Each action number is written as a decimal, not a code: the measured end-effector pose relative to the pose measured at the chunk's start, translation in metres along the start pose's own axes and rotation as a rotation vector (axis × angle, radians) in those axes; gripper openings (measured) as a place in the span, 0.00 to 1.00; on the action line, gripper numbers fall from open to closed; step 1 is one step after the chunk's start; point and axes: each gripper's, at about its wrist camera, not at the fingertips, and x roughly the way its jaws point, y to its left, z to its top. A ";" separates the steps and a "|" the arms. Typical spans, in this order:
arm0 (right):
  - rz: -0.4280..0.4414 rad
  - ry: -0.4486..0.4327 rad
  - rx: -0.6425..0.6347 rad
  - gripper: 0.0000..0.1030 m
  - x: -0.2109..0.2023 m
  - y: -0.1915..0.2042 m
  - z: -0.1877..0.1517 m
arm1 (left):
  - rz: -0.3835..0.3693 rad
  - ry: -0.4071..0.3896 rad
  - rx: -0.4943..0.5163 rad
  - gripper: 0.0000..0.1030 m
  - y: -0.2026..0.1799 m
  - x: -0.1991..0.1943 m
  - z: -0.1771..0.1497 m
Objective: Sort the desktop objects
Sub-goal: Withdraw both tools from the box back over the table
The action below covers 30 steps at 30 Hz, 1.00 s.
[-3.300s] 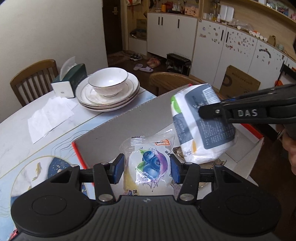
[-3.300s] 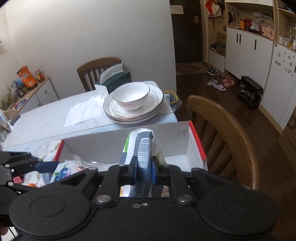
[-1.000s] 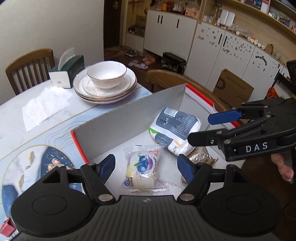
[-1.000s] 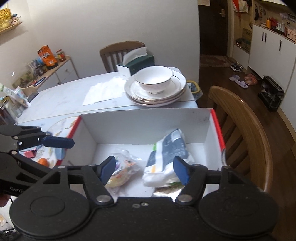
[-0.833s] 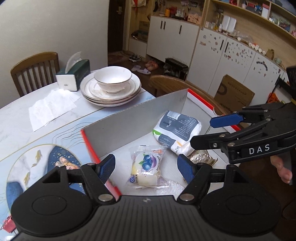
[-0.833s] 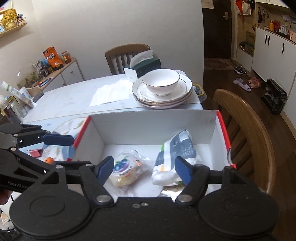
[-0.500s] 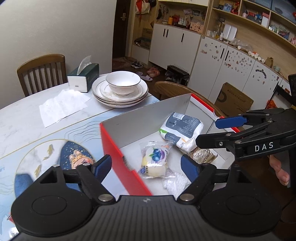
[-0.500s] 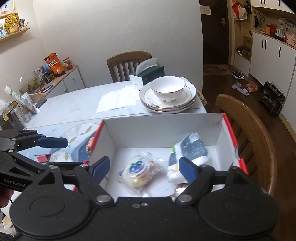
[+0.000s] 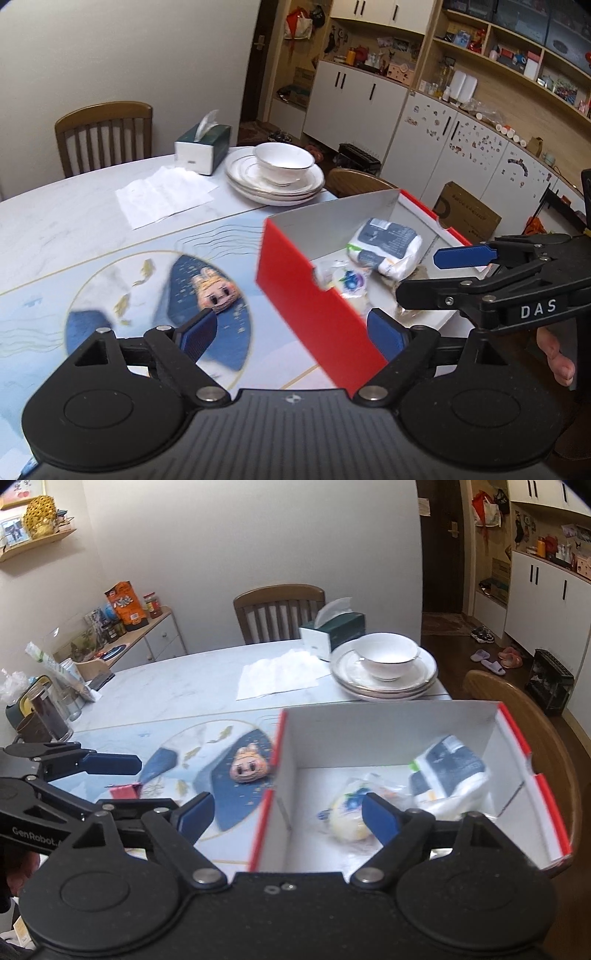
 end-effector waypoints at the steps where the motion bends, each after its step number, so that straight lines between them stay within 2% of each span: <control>1: 0.001 0.001 -0.003 0.84 0.001 0.006 -0.001 | 0.005 -0.003 -0.006 0.87 0.006 -0.004 -0.003; 3: 0.002 0.004 -0.006 0.84 0.003 0.019 -0.002 | 0.018 -0.005 -0.019 1.00 0.019 -0.011 -0.010; 19: 0.026 0.050 -0.025 0.85 0.035 0.110 -0.024 | 0.126 0.040 -0.082 1.00 0.127 -0.055 -0.066; 30: 0.045 0.070 -0.043 0.85 0.066 0.165 -0.045 | 0.185 0.083 -0.109 1.00 0.177 -0.069 -0.104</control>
